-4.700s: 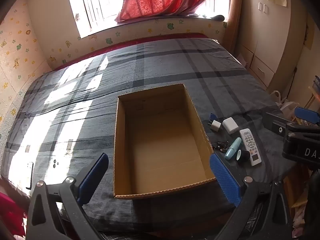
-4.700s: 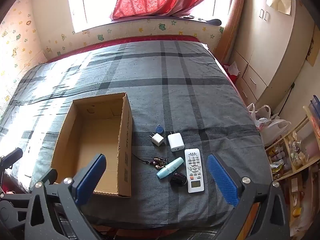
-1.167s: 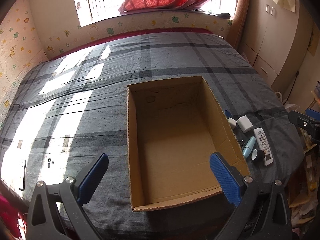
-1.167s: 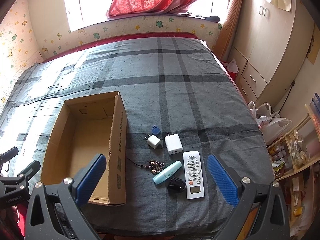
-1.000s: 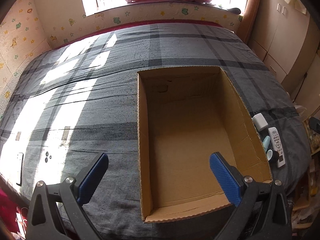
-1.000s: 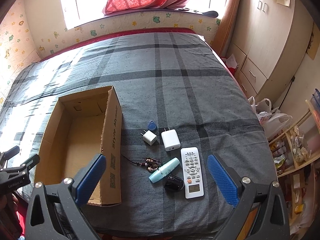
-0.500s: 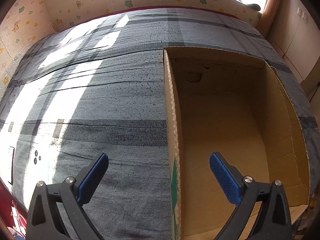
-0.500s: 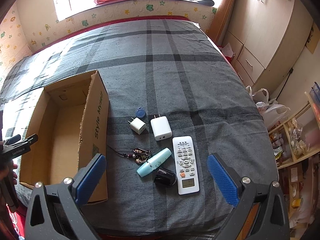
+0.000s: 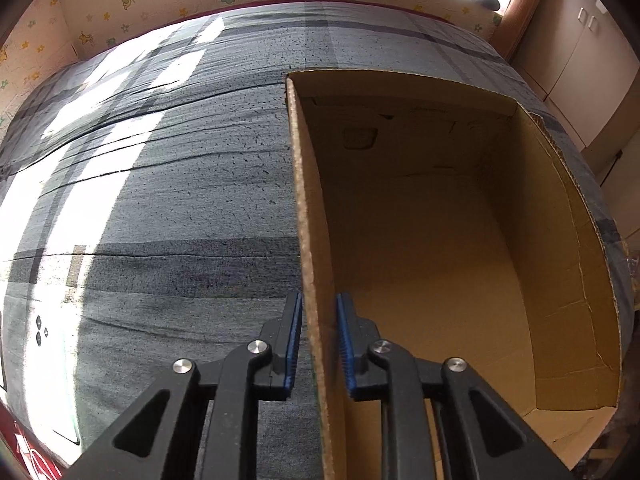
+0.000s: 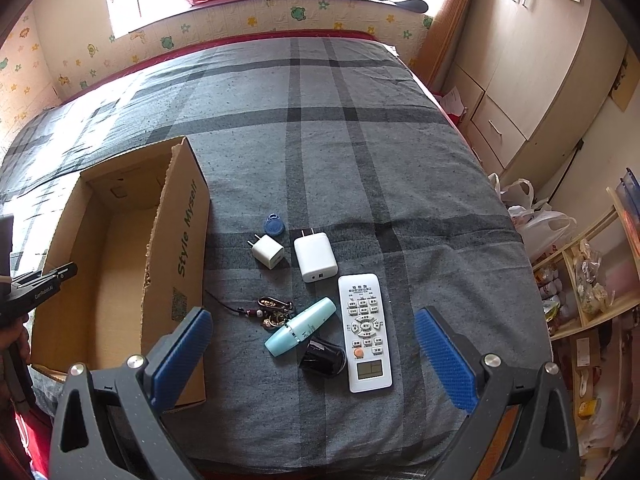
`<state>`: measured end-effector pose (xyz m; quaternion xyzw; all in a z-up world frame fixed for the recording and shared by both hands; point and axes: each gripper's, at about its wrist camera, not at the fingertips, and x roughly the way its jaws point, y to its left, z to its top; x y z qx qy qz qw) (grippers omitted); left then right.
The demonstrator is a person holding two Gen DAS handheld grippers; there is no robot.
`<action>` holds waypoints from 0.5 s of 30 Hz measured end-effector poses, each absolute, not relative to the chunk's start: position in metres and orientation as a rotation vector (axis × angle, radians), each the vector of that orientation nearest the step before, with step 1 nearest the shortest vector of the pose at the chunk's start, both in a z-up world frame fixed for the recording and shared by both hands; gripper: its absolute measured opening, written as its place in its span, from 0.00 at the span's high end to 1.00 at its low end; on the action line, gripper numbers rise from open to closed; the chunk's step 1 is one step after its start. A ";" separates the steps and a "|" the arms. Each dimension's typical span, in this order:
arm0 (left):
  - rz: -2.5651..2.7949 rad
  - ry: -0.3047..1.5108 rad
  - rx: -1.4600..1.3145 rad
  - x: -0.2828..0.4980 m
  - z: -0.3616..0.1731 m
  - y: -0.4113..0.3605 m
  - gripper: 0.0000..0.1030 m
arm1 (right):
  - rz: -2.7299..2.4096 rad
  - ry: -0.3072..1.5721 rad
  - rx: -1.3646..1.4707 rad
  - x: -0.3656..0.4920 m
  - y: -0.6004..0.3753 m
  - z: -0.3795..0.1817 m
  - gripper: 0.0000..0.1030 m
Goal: Organize rigid objects
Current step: 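Move the left tool to the box wall and close on it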
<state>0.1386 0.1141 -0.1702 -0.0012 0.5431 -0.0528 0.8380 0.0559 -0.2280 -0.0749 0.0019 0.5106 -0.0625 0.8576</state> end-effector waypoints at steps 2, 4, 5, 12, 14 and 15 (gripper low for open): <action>-0.111 1.153 0.009 0.140 -0.172 0.113 0.85 | -0.134 1.073 0.000 0.056 -0.229 -0.075 0.00; -0.115 1.156 -0.002 0.141 -0.172 0.115 0.85 | -0.142 1.071 -0.002 0.056 -0.231 -0.076 0.00; -0.118 1.157 -0.009 0.141 -0.172 0.116 0.85 | -0.147 1.070 -0.005 0.056 -0.232 -0.076 0.00; -0.112 1.160 0.008 0.143 -0.176 0.114 0.85 | -0.152 1.072 -0.010 0.057 -0.242 -0.081 0.00; -0.113 1.159 0.002 0.143 -0.177 0.114 0.85 | -0.148 1.082 -0.008 0.057 -0.245 -0.085 0.00; -0.113 1.159 0.004 0.142 -0.179 0.114 0.85 | -0.148 1.085 -0.008 0.057 -0.247 -0.087 0.00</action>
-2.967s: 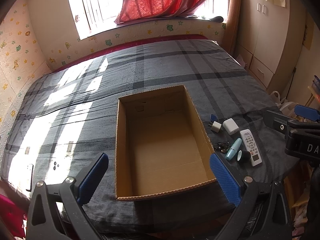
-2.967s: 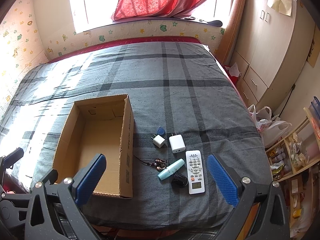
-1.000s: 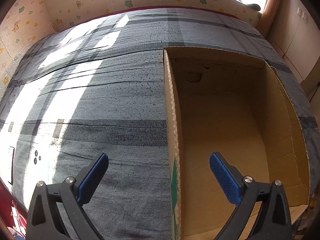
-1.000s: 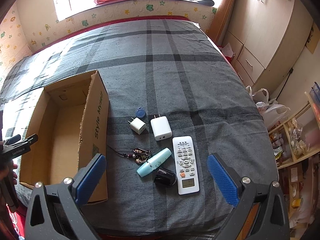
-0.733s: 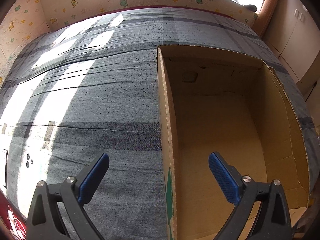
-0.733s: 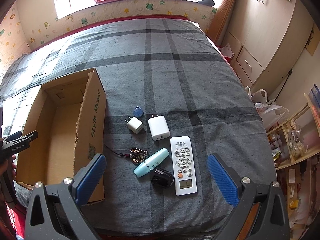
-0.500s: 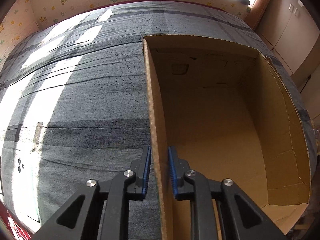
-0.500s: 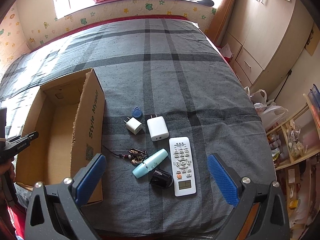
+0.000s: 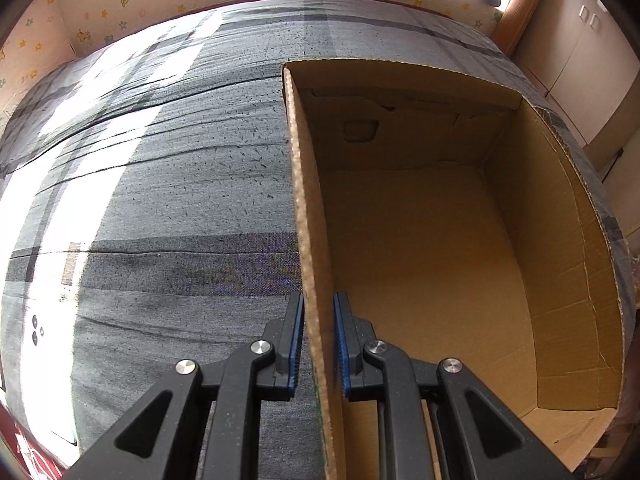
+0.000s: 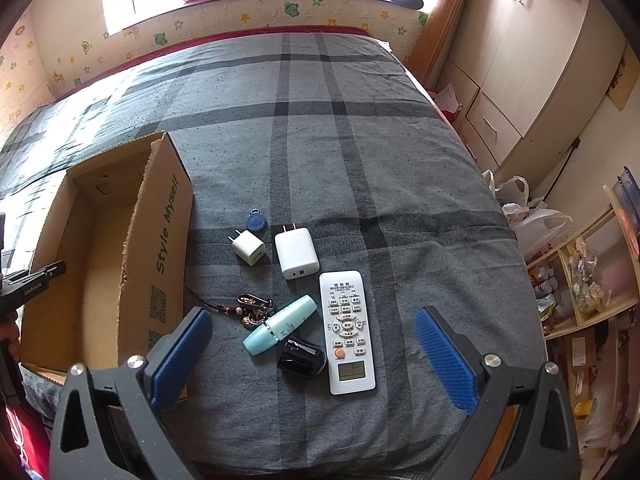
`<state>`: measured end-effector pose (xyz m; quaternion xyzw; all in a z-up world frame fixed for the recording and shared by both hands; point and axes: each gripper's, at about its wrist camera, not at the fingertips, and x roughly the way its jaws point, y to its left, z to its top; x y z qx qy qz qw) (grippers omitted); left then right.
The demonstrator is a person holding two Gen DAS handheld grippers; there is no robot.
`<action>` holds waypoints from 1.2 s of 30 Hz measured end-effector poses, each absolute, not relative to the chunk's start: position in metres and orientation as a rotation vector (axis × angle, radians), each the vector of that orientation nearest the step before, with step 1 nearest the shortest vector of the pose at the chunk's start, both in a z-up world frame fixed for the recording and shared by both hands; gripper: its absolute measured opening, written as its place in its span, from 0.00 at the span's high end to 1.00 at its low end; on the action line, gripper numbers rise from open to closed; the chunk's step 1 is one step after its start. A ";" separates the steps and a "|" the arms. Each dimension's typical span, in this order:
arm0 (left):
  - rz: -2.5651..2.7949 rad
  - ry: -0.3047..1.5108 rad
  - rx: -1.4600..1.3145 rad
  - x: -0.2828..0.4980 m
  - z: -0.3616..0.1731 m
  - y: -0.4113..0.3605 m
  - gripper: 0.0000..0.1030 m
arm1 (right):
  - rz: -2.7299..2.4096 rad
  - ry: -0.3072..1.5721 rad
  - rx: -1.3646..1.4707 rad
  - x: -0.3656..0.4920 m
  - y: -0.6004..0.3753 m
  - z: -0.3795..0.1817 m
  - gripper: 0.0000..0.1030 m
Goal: Organize rigid objects
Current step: 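Move the left tool to the box wall and close on it, then grasp the white remote control with the right tool while the left tool holds the box wall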
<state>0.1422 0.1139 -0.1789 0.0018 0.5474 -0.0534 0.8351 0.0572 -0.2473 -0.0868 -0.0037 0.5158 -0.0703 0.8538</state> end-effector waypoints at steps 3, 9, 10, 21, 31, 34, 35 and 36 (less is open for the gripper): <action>-0.110 1.175 0.007 0.143 -0.182 0.113 0.85 | -0.151 1.101 -0.021 0.059 -0.254 -0.096 0.00; -0.108 1.166 0.018 0.141 -0.182 0.110 0.85 | -0.107 1.161 -0.029 0.070 -0.270 -0.121 0.00; -0.107 1.164 0.019 0.141 -0.182 0.110 0.85 | -0.101 1.179 -0.023 0.072 -0.273 -0.126 0.00; -0.106 1.158 0.023 0.137 -0.182 0.107 0.85 | -0.087 1.366 0.038 0.097 -0.313 -0.185 0.06; -0.098 1.162 0.044 0.138 -0.183 0.104 0.85 | -0.076 1.445 0.068 0.110 -0.323 -0.214 0.14; -0.093 1.162 0.048 0.138 -0.183 0.101 0.84 | -0.064 1.458 0.072 0.114 -0.319 -0.218 0.15; -0.089 1.162 0.048 0.138 -0.183 0.101 0.83 | -0.066 1.461 0.069 0.117 -0.320 -0.222 0.16; -0.088 1.163 0.045 0.139 -0.183 0.102 0.83 | -0.065 1.465 0.071 0.118 -0.319 -0.223 0.17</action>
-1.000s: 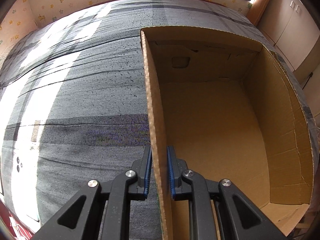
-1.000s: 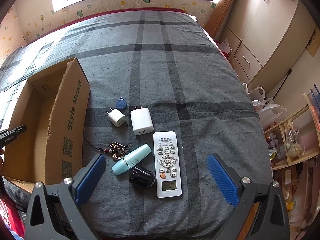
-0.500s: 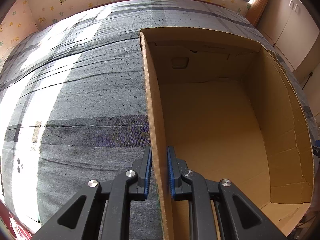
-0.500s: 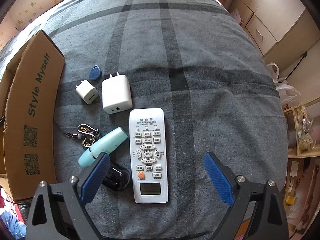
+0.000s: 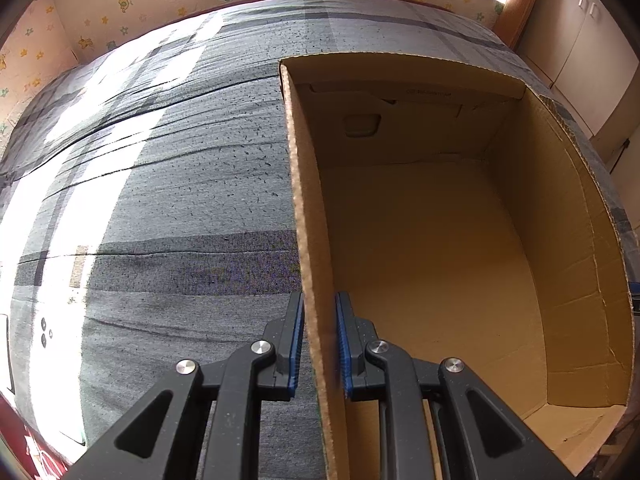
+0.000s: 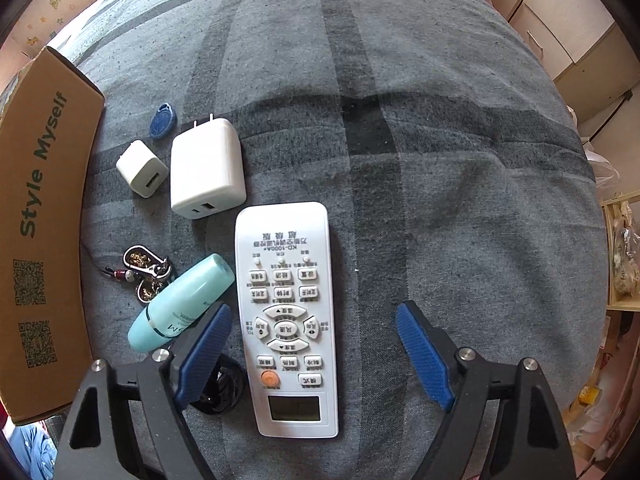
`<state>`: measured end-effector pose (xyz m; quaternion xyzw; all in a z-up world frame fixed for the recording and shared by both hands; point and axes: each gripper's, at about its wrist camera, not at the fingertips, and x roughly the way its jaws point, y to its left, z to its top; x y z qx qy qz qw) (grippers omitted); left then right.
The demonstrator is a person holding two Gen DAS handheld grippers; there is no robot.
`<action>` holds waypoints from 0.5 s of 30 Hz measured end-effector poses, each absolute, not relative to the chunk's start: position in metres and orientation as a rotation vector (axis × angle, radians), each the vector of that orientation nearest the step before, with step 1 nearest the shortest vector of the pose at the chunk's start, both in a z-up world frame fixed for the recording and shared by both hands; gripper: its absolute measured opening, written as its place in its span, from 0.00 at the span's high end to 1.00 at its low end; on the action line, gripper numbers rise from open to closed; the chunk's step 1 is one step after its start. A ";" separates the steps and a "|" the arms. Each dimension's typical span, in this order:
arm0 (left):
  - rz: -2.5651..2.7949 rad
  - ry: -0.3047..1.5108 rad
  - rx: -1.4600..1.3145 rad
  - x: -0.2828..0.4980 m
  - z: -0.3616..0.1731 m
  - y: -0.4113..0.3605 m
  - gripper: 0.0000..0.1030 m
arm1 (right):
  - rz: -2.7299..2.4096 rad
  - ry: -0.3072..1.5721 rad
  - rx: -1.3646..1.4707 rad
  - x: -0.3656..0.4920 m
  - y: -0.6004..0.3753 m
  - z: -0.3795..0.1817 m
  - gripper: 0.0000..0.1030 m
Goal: Organize rigid objects
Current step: 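Grasp the white remote control with the right tool while the left tool holds the box wall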
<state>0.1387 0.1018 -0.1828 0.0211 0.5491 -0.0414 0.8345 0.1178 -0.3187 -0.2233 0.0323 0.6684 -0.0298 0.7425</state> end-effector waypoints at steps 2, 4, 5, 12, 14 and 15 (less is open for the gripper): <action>-0.085 1.164 0.043 0.139 -0.182 0.102 0.83 | -0.061 1.471 0.079 0.119 -0.315 -0.229 0.36; -0.082 1.165 0.055 0.139 -0.180 0.100 0.83 | -0.057 1.477 0.094 0.121 -0.313 -0.235 0.52; -0.081 1.164 0.062 0.139 -0.180 0.099 0.83 | -0.061 1.470 0.084 0.121 -0.311 -0.234 0.52; -0.081 1.164 0.070 0.139 -0.181 0.092 0.83 | -0.068 1.442 0.087 0.116 -0.303 -0.221 0.52; -0.086 1.164 0.071 0.139 -0.180 0.091 0.84 | -0.066 1.431 0.083 0.115 -0.302 -0.215 0.52; -0.088 1.163 0.072 0.139 -0.180 0.090 0.84 | -0.067 1.424 0.079 0.114 -0.304 -0.211 0.52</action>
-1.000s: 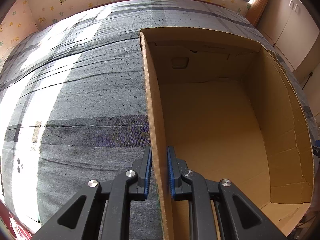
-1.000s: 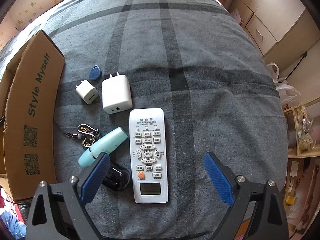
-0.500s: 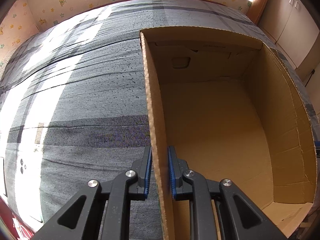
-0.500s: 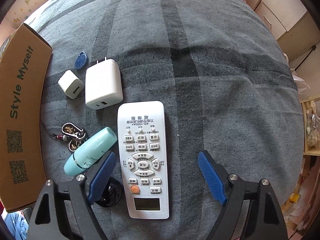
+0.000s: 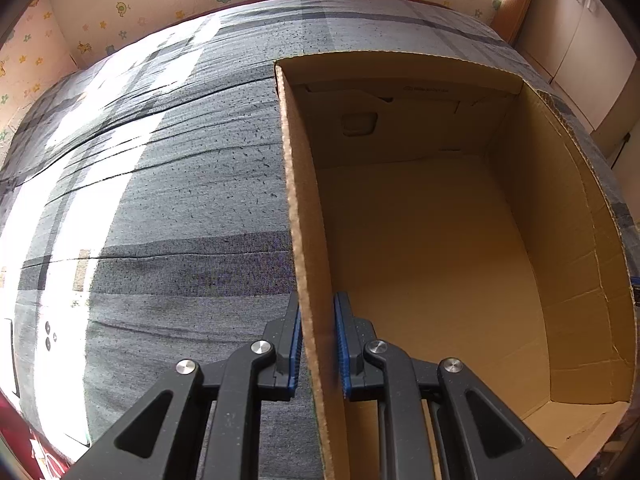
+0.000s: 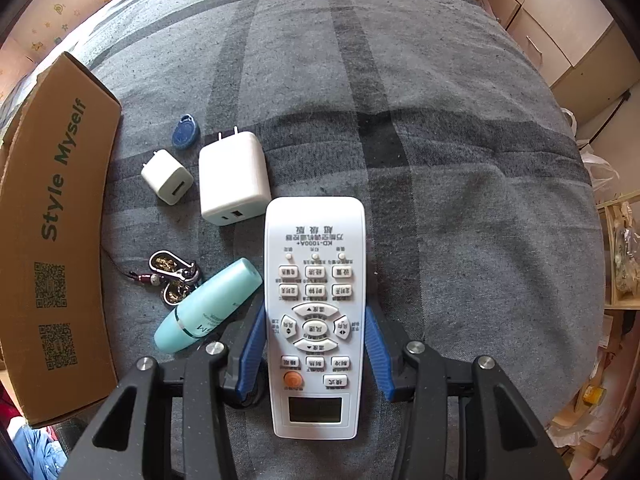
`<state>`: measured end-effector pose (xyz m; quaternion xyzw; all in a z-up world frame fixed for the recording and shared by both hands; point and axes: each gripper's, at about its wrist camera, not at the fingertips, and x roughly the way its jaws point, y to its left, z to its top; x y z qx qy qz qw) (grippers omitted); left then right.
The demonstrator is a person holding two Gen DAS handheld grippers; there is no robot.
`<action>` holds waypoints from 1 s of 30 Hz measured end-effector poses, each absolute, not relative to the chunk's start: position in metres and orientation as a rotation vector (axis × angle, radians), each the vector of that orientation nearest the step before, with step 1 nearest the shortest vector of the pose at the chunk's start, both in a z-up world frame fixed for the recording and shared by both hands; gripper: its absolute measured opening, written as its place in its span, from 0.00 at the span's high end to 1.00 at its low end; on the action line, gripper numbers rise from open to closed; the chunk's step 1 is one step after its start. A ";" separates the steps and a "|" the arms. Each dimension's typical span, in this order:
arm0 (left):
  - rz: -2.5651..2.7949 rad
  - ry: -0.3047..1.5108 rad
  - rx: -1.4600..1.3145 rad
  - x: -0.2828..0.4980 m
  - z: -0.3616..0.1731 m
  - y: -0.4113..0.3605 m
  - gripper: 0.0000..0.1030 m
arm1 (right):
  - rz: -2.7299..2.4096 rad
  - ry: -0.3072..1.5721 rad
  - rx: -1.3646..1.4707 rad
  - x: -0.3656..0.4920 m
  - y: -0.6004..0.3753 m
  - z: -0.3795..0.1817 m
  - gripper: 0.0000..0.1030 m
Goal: Organize rigid objects
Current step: 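Grasp the white remote control with the right tool while the left tool holds the box wall, then carry the remote into the box and release it with the right tool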
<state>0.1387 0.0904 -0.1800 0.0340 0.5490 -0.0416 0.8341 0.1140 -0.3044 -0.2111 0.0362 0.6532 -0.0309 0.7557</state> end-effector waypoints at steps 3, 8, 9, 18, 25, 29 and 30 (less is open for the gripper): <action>-0.090 1.165 0.067 0.139 -0.179 0.091 0.85 | -0.067 1.403 0.074 0.114 -0.300 -0.196 0.52; -0.094 1.165 0.066 0.139 -0.180 0.093 0.85 | -0.054 1.366 0.058 0.110 -0.294 -0.165 0.52; -0.094 1.164 0.064 0.140 -0.180 0.094 0.85 | -0.054 1.359 0.054 0.110 -0.292 -0.160 0.52; -0.089 1.166 0.053 0.139 -0.179 0.101 0.85 | -0.021 1.311 -0.008 0.129 -0.257 -0.110 0.52; -0.092 1.167 0.046 0.140 -0.176 0.104 0.85 | 0.039 1.276 -0.048 0.143 -0.221 -0.083 0.52; -0.098 1.172 0.035 0.141 -0.177 0.106 0.85 | 0.071 1.256 -0.070 0.150 -0.199 -0.072 0.52; -0.098 1.172 0.034 0.141 -0.177 0.107 0.85 | 0.081 1.252 -0.076 0.152 -0.193 -0.069 0.52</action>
